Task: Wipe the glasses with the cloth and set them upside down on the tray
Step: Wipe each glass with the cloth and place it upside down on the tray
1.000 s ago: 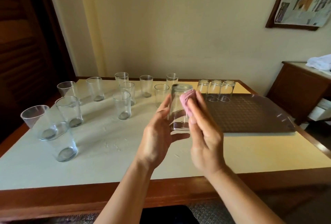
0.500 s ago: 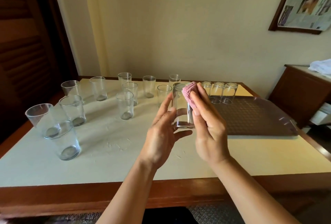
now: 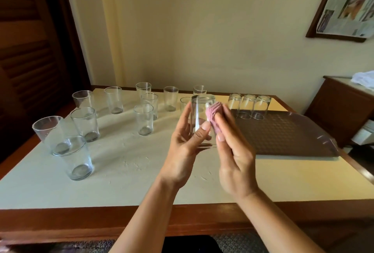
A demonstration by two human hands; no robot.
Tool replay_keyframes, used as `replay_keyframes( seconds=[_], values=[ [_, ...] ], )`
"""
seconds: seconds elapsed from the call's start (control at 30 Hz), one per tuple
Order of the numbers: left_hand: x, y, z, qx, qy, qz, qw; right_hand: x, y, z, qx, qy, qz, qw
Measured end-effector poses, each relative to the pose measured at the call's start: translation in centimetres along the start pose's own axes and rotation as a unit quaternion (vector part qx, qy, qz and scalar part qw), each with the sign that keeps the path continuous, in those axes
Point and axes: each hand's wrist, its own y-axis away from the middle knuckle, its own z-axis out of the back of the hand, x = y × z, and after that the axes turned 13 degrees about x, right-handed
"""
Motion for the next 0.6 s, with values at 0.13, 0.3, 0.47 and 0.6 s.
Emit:
replay_keyframes(
  seconds=[0.13, 0.3, 0.47, 0.6],
  values=[
    [0.1, 0.2, 0.6, 0.011, 0.024, 0.036, 0.999, -0.1, 2.6, -1.3, -0.01, -0.005, 0.007, 1.0],
    [0.4, 0.8, 0.3, 0.074, 0.034, 0.064, 0.995, -0.4, -1.2, 0.7, -0.043, 0.03, -0.007, 0.999],
    [-0.4, 0.0, 0.2, 0.001, 0.034, -0.005, 0.999, 0.0, 1.6, -1.0, 0.008, -0.007, 0.014, 1.0],
    [-0.2, 0.6, 0.7, 0.033, 0.036, 0.031, 0.998, -0.5, 2.4, -0.9, -0.007, 0.024, 0.007, 1.0]
  ],
)
